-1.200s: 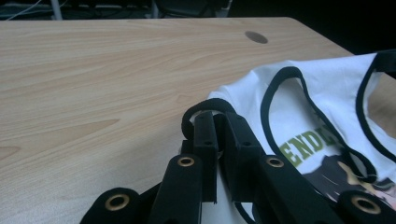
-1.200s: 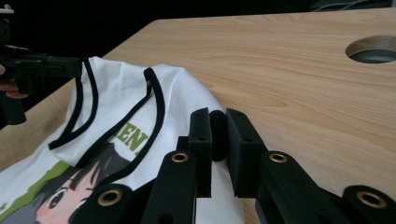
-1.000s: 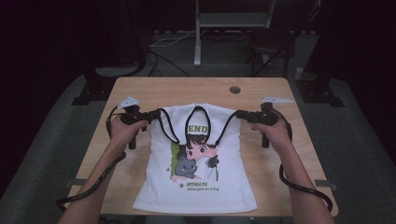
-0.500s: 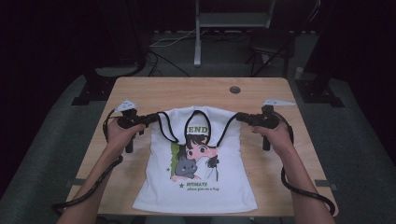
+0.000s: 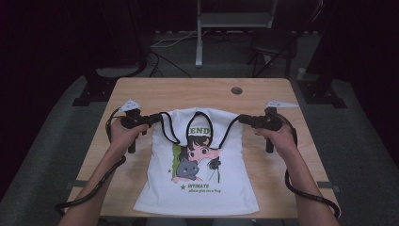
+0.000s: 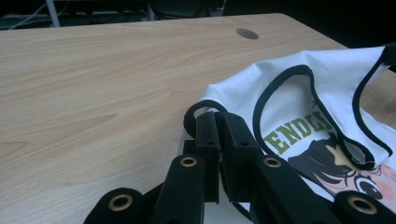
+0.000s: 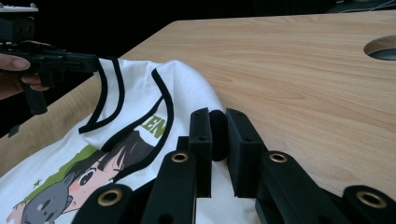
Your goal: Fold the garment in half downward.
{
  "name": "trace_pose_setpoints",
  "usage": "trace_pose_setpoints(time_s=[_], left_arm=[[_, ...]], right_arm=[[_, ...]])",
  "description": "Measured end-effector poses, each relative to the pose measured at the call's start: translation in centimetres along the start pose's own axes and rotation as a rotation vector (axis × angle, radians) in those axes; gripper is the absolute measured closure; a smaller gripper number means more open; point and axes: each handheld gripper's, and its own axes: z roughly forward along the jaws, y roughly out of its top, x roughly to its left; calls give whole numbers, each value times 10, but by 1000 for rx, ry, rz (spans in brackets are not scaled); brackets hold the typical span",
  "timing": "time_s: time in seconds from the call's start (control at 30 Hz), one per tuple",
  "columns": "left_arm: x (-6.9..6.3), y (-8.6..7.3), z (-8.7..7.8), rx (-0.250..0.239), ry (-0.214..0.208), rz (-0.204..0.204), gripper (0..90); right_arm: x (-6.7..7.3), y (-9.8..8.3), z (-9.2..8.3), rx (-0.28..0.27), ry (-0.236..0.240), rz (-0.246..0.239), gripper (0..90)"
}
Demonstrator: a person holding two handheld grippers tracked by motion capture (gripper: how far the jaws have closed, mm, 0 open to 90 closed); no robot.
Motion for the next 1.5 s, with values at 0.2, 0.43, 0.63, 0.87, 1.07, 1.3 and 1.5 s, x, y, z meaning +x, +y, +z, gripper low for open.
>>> trace_pose_setpoints(time_s=[0.2, 0.43, 0.63, 0.87, 1.07, 1.3, 1.5], left_arm=[[2, 0, 6, 9, -9, -13, 857], [-5, -3, 4, 24, -28, 23, 865], [-7, -7, -6, 26, -25, 46, 868], [-15, -13, -19, 30, -42, 80, 868], [-14, -19, -26, 39, -36, 88, 867], [-14, -27, -31, 55, -38, 90, 867], [-14, -31, -36, 68, -38, 99, 867]], right_arm=[[0, 0, 0, 4, 9, 4, 816], [-1, -3, -2, 6, 28, -6, 817], [1, -8, -6, 7, 53, -9, 817], [7, -12, -12, 24, 100, -37, 816], [13, -14, -18, 38, 122, -58, 816], [14, -20, -20, 63, 127, -68, 815], [16, -25, -23, 79, 139, -77, 815]])
